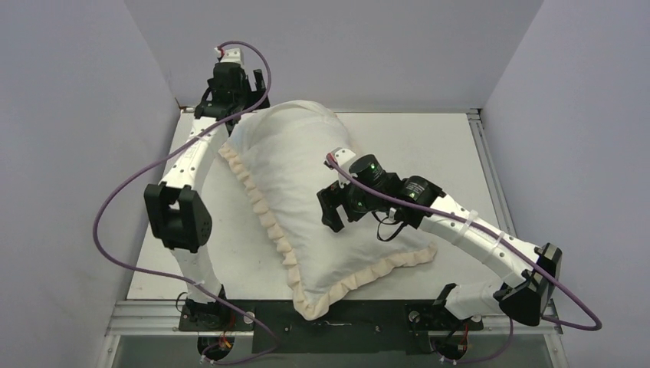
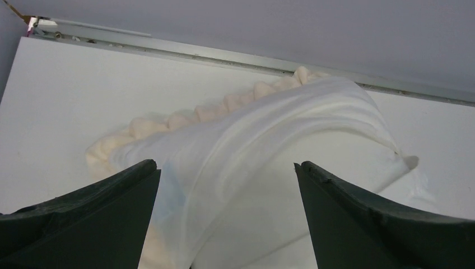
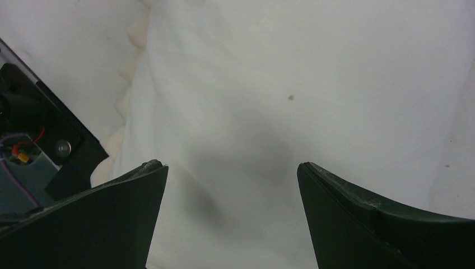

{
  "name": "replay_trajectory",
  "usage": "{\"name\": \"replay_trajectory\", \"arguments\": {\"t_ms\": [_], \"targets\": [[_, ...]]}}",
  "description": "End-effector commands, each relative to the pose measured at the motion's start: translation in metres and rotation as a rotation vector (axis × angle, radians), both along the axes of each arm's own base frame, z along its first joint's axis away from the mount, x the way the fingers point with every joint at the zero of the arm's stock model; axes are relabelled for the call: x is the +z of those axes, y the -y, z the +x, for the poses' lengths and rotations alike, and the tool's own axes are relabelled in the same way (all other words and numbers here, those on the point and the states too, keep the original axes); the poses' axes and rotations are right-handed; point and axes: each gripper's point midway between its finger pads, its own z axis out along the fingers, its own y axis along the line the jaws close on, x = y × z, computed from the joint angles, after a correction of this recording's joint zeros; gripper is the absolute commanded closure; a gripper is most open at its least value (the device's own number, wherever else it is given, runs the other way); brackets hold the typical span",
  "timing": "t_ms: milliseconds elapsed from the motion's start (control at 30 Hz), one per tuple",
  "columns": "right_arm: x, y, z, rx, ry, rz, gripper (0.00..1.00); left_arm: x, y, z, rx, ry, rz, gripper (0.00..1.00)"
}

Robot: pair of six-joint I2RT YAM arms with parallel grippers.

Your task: Remove the pillowcase from the pillow

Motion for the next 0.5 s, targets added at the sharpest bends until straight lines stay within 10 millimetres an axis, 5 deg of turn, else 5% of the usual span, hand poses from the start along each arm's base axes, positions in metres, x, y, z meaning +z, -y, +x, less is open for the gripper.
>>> {"name": "replay_trajectory", "arguments": {"t_ms": [0, 200, 367, 467], "targets": [[-0.005, 0.013, -0.036, 0.052, -0.074, -0.016, 0.10, -0.006, 0.003, 0.052, -0.025, 0.025, -0.016, 0.04], [-0.033, 0.030, -0.061, 0.053, -0.164, -0.084, 0.10, -0.089, 0.022, 0.090, -0.094, -0.156, -0.023, 0.04], [-0.058, 0.032, -0.048, -0.037, -0.168, -0.082, 0.10, -0.136, 0.052, 0.078, -0.187, -0.259, -0.105, 0.04], [-0.073, 0.036, -0.025, -0.124, -0.165, -0.069, 0.10, -0.140, 0.067, 0.061, -0.233, -0.271, -0.149, 0.02]]}}
